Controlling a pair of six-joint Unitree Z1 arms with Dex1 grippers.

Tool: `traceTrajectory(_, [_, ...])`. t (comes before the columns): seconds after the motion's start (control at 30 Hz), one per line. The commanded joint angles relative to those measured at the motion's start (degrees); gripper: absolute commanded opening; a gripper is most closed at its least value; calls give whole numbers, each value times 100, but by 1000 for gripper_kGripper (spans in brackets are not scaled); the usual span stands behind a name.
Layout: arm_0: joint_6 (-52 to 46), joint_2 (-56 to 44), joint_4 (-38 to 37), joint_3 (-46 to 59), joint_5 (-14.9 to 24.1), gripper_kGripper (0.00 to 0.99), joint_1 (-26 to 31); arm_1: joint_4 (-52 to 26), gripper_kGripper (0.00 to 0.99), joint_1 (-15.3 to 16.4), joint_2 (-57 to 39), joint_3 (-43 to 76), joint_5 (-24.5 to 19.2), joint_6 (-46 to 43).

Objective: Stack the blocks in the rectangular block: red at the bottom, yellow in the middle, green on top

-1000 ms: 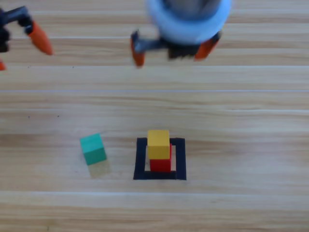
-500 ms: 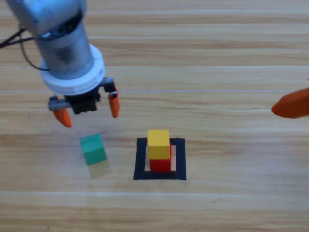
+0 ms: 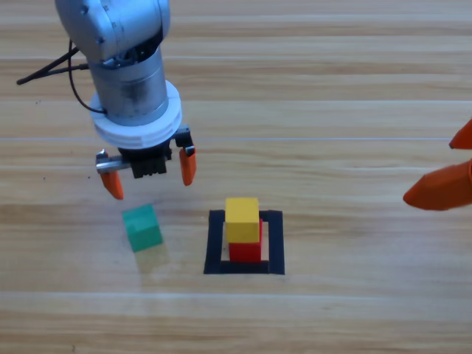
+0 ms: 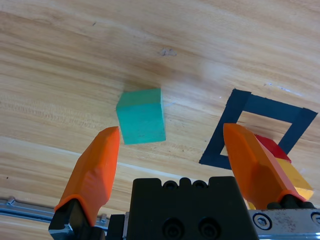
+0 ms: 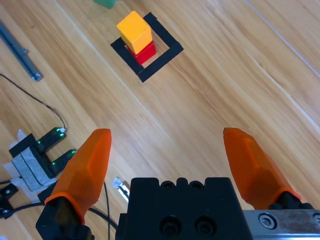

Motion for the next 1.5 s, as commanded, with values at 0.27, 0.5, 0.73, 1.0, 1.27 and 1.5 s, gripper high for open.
traceTrajectory(0.27, [-276,16,-23,637,-184,888,-67,-47,986,-146,442,164,279,-158])
traceTrajectory(0.5, [-241,-37,-550,1067,-412,888,-67,-47,986,-146,521,173,279,-202])
traceTrajectory(0.73, [-267,-81,-937,1278,-474,888,4,-47,986,-146,592,155,279,-202])
traceTrajectory(1.0, [-197,-81,-1157,1384,-483,888,267,-38,986,-146,618,155,279,-211])
traceTrajectory(1.27, [-65,-55,-1421,1621,-509,876,452,-38,986,-146,644,173,279,-229])
traceTrajectory(1.5, [-38,-19,-1421,1603,-500,716,452,-38,986,-146,688,164,279,-229])
